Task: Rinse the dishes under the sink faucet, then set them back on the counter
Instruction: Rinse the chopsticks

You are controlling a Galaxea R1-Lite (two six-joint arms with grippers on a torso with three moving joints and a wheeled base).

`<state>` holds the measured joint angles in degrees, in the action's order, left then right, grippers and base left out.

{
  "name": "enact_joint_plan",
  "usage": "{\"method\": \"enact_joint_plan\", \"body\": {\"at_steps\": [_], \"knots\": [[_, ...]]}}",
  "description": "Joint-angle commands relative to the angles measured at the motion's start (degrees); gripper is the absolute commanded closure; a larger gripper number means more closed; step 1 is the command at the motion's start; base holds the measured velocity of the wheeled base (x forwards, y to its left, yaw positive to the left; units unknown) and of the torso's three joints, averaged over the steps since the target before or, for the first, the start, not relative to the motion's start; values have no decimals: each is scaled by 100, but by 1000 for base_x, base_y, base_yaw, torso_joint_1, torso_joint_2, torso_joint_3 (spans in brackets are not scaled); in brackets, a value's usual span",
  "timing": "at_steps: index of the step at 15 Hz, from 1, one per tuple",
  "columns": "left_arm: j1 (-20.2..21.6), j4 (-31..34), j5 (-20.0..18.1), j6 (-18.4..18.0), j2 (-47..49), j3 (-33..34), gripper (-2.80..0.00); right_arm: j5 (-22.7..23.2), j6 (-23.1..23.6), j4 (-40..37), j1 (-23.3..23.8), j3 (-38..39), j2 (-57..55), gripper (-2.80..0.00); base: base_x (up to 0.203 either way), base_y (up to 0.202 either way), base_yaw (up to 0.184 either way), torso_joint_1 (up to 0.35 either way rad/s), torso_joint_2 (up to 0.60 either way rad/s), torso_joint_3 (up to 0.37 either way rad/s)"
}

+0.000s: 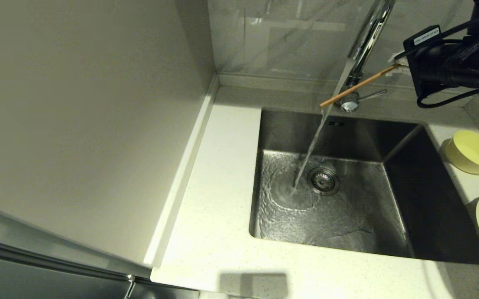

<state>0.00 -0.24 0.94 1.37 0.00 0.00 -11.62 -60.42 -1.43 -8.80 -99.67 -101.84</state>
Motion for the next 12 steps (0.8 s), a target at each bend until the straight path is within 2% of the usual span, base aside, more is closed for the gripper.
{"method": "enact_joint_plan", "body": {"at_steps": [1, 6, 9, 12], "knots": [[0, -2, 3, 4, -9, 0, 0, -85, -23, -7, -121, 0, 6, 0, 0, 0, 0, 0, 0, 0], [0, -2, 3, 4, -9, 0, 0, -107, 15, -14, -260, 38, 19, 0, 0, 0, 0, 0, 0, 0], [0, -2, 3, 4, -9, 0, 0, -180, 345, -23, -475, 97, 68, 0, 0, 0, 0, 0, 0, 0], [0, -2, 3, 4, -9, 0, 0, -183, 355, -50, -559, 104, 115, 0, 0, 0, 0, 0, 0, 0]]}}
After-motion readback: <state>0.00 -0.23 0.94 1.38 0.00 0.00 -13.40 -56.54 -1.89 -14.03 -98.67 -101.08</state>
